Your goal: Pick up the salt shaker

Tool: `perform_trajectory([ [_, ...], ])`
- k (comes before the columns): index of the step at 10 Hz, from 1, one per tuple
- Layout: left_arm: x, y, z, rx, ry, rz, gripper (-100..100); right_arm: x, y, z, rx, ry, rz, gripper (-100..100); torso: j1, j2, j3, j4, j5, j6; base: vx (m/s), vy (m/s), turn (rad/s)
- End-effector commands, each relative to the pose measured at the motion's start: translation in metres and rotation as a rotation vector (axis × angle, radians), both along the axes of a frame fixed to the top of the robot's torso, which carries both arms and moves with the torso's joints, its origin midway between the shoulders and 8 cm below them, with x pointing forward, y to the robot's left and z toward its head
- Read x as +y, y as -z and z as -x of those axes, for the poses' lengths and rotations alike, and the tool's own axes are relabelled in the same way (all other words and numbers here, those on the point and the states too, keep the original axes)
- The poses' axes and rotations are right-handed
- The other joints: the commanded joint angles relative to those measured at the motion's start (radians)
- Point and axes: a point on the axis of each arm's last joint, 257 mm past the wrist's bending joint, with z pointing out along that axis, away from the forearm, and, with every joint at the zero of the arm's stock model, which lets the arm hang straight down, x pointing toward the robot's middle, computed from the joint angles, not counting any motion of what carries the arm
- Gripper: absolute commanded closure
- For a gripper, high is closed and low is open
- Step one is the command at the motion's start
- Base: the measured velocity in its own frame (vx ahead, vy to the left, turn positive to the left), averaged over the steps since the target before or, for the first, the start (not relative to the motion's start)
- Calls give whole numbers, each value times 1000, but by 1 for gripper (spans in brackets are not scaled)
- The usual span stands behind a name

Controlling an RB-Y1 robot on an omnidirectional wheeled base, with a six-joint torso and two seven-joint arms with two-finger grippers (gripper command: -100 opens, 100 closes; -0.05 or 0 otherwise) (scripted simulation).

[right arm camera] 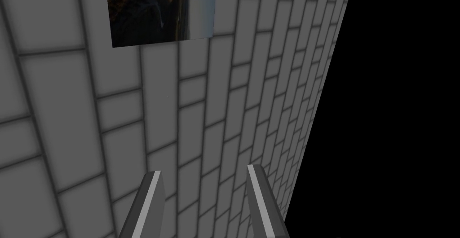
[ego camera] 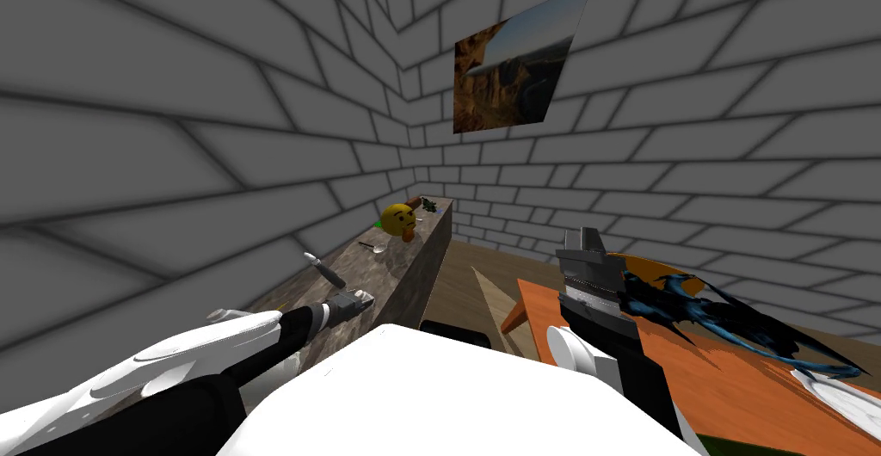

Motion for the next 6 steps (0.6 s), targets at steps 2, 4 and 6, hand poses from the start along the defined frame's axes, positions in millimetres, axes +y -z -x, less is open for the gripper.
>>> perform_trajectory([
  [2, 14, 9, 3, -3, -23, 3, -100, 0, 0, 0, 0, 0, 0, 0, 1, 0, 0, 0, 0, 0, 19, -22, -71],
  [4, 17, 10, 3, -4, -28, 2, -100, 0, 0, 0, 0, 0, 0, 0, 1, -2, -1, -1, 2, 1, 12, -16, -58],
  [6, 17, 11, 3, -4, -27, 3, 100, 0, 0, 0, 0, 0, 0, 0, 4, -4, -3, -1, 4, 2, 0, 0, 0],
])
